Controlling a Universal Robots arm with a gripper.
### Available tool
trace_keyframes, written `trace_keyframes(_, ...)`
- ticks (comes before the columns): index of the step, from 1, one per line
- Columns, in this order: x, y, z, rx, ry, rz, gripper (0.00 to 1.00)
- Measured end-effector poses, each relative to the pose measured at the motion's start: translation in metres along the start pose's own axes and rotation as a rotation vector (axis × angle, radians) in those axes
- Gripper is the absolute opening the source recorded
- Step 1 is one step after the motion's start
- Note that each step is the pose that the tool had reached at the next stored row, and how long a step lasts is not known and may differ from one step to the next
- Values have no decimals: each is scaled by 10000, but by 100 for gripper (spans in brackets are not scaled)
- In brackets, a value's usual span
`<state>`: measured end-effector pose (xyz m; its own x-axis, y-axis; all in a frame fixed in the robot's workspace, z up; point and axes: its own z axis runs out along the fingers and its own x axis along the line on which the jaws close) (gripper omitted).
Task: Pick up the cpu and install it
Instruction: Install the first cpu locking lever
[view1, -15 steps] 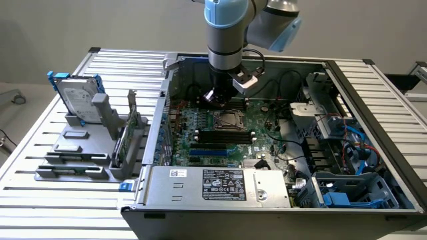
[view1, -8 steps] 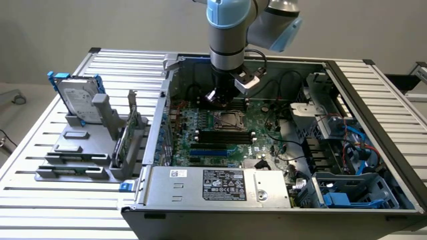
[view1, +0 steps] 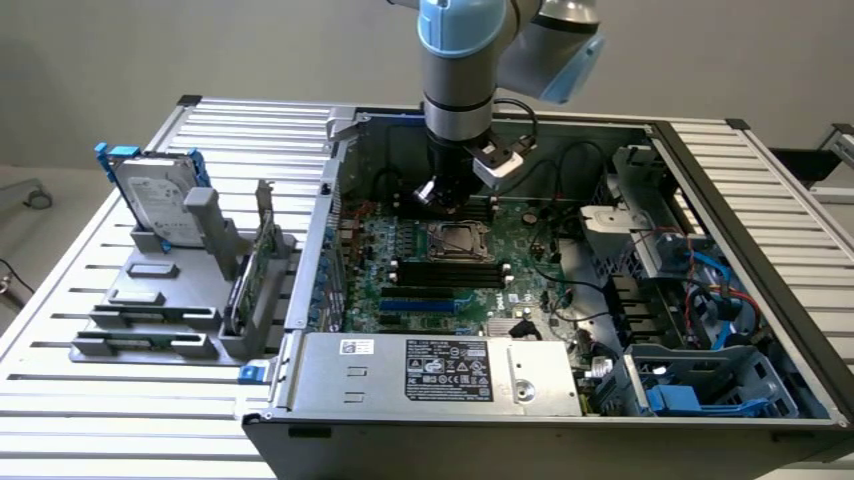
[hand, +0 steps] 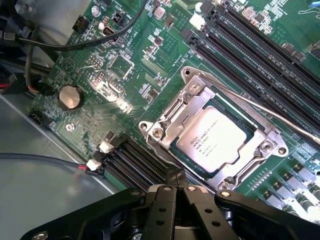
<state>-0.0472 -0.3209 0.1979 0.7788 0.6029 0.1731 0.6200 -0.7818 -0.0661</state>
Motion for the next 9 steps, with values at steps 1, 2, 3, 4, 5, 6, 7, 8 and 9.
trace_keyframes(1, 4, 3, 1, 0, 0, 0, 11)
trace_keyframes(2, 9, 7, 1, 0, 1, 0, 11)
trace_keyframes(3, 13, 10, 2, 0, 0, 0, 11)
trace_keyframes(4, 19, 14, 2, 0, 0, 0, 11)
trace_keyframes(5, 24, 18, 3, 0, 0, 0, 11)
trace_keyframes(6, 28, 22, 3, 0, -1, 0, 11)
trace_keyframes(7, 33, 25, 4, 0, 0, 0, 11)
trace_keyframes(8, 38, 29, 5, 0, 0, 0, 11)
trace_keyframes(9, 42, 33, 5, 0, -1, 0, 11)
